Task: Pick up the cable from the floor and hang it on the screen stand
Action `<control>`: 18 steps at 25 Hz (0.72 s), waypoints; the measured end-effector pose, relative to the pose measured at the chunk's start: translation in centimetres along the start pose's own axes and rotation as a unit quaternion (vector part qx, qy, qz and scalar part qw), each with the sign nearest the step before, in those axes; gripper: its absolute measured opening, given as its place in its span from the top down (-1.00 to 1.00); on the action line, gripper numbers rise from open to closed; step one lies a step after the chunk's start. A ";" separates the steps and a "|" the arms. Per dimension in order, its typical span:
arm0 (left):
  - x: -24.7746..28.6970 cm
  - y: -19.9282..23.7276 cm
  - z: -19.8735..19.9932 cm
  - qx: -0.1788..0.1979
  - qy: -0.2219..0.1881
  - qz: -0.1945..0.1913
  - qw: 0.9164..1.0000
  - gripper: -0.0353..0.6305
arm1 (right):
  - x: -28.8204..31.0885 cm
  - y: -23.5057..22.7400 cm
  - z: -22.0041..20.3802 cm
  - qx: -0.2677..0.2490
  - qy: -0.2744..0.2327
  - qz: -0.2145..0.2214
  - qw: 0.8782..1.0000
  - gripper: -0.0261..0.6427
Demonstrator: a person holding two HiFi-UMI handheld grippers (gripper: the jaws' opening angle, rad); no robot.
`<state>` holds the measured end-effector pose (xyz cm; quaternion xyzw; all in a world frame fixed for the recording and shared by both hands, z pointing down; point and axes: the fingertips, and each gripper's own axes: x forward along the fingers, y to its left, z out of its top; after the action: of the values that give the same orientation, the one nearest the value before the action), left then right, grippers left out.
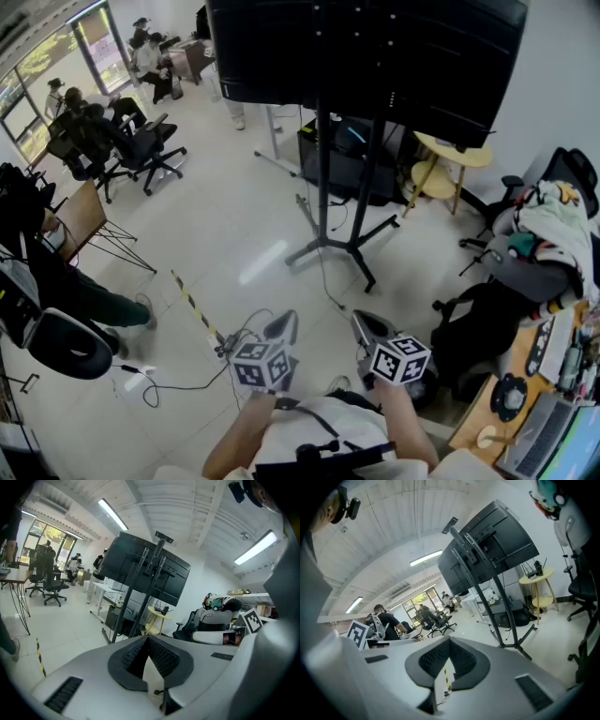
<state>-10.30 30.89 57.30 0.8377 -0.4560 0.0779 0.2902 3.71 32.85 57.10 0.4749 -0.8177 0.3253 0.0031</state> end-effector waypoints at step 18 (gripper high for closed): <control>5.5 -1.7 0.2 -0.017 -0.003 0.030 0.999 0.89 | -0.4 -7.9 1.7 0.015 0.015 0.000 1.000 0.89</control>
<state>-5.79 27.48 58.58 0.8189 -0.4831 0.0766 0.3004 10.65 29.61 59.83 0.4703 -0.8123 0.3448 0.0084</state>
